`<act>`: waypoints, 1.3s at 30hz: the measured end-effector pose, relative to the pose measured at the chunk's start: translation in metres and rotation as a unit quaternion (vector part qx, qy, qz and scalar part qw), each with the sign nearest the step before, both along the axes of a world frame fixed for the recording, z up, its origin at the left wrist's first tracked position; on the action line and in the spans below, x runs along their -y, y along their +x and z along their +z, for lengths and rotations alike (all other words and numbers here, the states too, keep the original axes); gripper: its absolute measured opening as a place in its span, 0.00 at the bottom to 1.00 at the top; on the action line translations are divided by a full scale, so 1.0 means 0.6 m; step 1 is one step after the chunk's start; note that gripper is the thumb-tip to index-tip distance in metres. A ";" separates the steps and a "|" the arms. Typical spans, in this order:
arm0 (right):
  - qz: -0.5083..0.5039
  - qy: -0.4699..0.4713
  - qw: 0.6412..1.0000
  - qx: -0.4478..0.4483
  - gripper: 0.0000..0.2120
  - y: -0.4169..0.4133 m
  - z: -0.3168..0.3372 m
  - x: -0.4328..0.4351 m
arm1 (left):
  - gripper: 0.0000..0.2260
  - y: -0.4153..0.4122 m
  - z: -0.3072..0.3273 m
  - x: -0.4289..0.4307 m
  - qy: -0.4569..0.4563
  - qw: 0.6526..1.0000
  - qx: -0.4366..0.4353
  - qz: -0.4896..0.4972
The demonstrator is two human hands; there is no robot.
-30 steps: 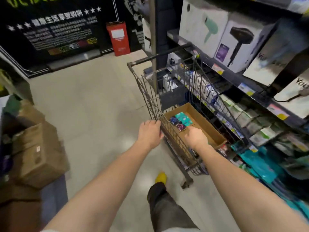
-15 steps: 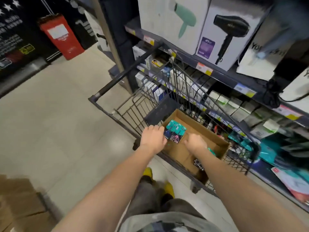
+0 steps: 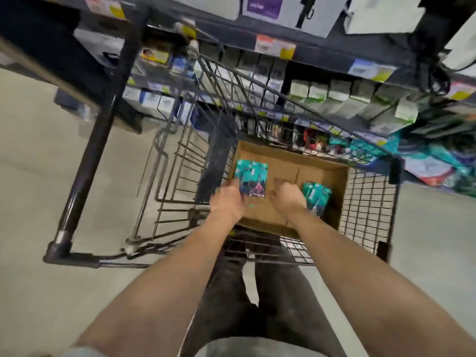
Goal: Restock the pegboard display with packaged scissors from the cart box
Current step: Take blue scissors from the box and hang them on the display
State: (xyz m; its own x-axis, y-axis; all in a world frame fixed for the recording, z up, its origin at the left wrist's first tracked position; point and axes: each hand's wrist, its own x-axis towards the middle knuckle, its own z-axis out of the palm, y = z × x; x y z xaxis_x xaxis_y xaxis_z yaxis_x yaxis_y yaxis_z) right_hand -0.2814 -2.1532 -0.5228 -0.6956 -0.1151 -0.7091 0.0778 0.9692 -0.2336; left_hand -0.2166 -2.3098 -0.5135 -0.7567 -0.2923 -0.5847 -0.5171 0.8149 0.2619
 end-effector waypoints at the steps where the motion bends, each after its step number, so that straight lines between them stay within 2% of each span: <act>1: -0.007 -0.002 1.000 0.003 0.18 -0.007 -0.017 0.006 | 0.18 -0.007 -0.017 0.002 0.015 1.000 0.002 0.013; 6: -0.017 -0.007 1.000 0.005 0.15 -0.044 -0.107 0.020 | 0.17 -0.030 -0.101 -0.004 0.050 0.997 0.037 0.054; 9: -0.054 -0.020 0.998 0.012 0.10 -0.058 -0.170 0.023 | 0.14 -0.046 -0.149 -0.012 0.060 0.992 0.073 0.078; 10: -0.074 -0.025 0.997 0.013 0.12 -0.061 -0.191 0.025 | 0.14 -0.053 -0.166 -0.015 0.060 0.992 0.082 0.080; 17: -0.104 -0.025 0.994 0.030 0.16 -0.077 -0.329 0.029 | 0.23 -0.075 -0.281 -0.038 0.029 0.996 0.073 0.053; 19: -0.121 -0.028 0.992 0.033 0.20 -0.080 -0.364 0.032 | 0.26 -0.071 -0.317 -0.041 0.027 0.995 0.068 0.075; 23: -0.166 -0.006 0.986 0.028 0.37 -0.075 -0.423 0.049 | 0.31 -0.064 -0.378 -0.059 0.020 0.992 0.051 0.113; 25: -0.170 0.007 0.985 0.008 0.39 -0.070 -0.442 0.054 | 0.33 -0.064 -0.395 -0.070 0.012 0.992 0.036 0.118; 28: -0.201 0.025 0.979 -0.003 0.37 -0.070 -0.456 0.045 | 0.36 -0.066 -0.413 -0.079 0.018 0.990 0.041 0.137; 31: -0.263 -0.014 0.965 0.008 0.38 -0.073 -0.471 0.019 | 0.37 -0.067 -0.424 -0.083 0.013 0.986 0.046 0.157; 33: -0.264 -0.042 0.964 0.001 0.37 -0.075 -0.477 -0.001 | 0.35 -0.070 -0.431 -0.084 0.007 0.983 0.049 0.174; 39: -0.301 -0.127 0.945 0.021 0.20 -0.089 -0.482 -0.046 | 0.31 -0.085 -0.441 -0.090 0.022 0.970 0.013 0.243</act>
State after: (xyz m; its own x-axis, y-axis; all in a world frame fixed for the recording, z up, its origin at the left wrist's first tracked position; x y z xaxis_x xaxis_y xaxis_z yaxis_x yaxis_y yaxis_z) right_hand -0.3349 -2.1253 -0.8118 -0.6614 0.1224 -0.7400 0.6110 0.6603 -0.4368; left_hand -0.2674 -2.2560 -0.7783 -0.5211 -0.5846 -0.6219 -0.8438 0.4624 0.2723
